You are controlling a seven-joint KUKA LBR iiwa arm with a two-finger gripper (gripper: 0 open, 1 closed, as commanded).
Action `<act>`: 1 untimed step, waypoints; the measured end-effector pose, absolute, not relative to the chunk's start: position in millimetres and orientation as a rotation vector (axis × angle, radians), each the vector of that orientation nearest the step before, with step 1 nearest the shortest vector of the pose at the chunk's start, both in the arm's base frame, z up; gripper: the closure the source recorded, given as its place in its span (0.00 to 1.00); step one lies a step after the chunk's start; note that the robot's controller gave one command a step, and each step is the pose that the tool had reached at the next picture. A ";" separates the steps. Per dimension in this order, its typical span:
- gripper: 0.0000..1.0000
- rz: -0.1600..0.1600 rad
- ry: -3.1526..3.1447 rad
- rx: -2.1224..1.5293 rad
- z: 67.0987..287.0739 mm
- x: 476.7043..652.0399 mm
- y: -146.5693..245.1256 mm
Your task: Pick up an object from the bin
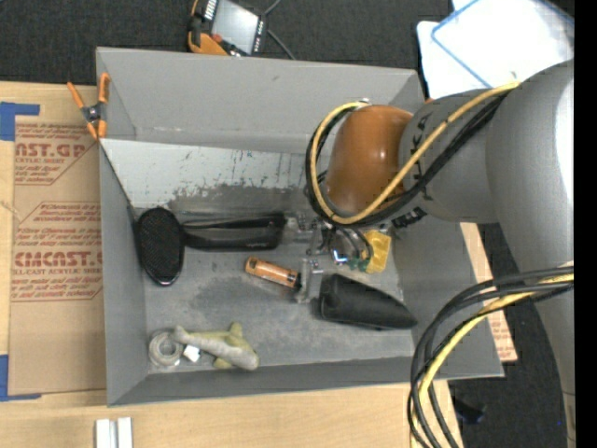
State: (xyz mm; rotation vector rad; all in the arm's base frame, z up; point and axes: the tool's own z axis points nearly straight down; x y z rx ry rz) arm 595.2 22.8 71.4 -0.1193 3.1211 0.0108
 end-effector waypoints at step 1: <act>0.00 0.013 3.128 -0.039 70.1 563.1 -19.1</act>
Offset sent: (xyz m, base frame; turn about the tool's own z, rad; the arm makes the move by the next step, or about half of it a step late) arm -0.0075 -0.0025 -0.0014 0.3452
